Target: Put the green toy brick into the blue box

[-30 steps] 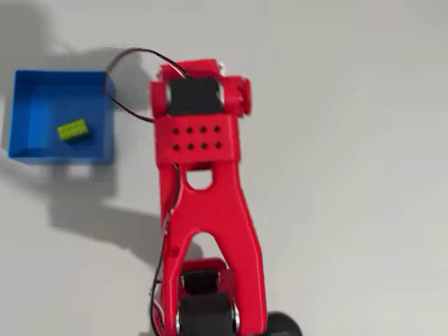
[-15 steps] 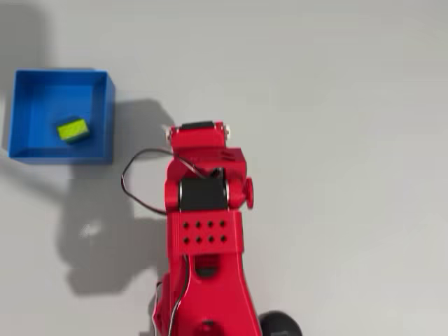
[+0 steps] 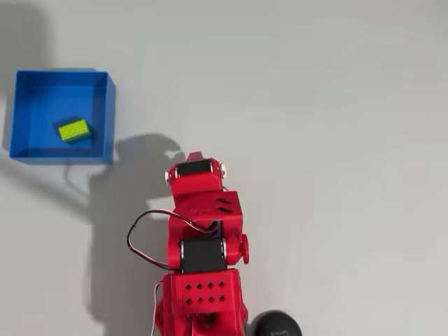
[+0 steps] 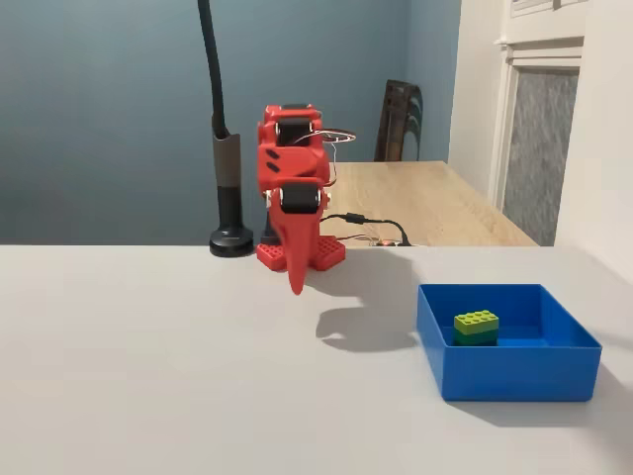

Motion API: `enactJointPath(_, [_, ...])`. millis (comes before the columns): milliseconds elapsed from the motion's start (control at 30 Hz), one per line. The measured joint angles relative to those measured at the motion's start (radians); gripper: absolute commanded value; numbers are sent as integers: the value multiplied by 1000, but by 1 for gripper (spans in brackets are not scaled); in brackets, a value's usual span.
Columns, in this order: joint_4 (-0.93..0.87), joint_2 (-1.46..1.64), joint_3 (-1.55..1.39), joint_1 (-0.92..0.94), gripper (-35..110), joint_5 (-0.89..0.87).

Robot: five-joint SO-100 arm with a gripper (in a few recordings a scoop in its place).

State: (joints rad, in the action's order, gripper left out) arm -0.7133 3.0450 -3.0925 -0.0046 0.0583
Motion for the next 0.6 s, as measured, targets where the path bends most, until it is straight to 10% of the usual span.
enactJointPath(600, [-123, 195, -49, 0, 0, -37])
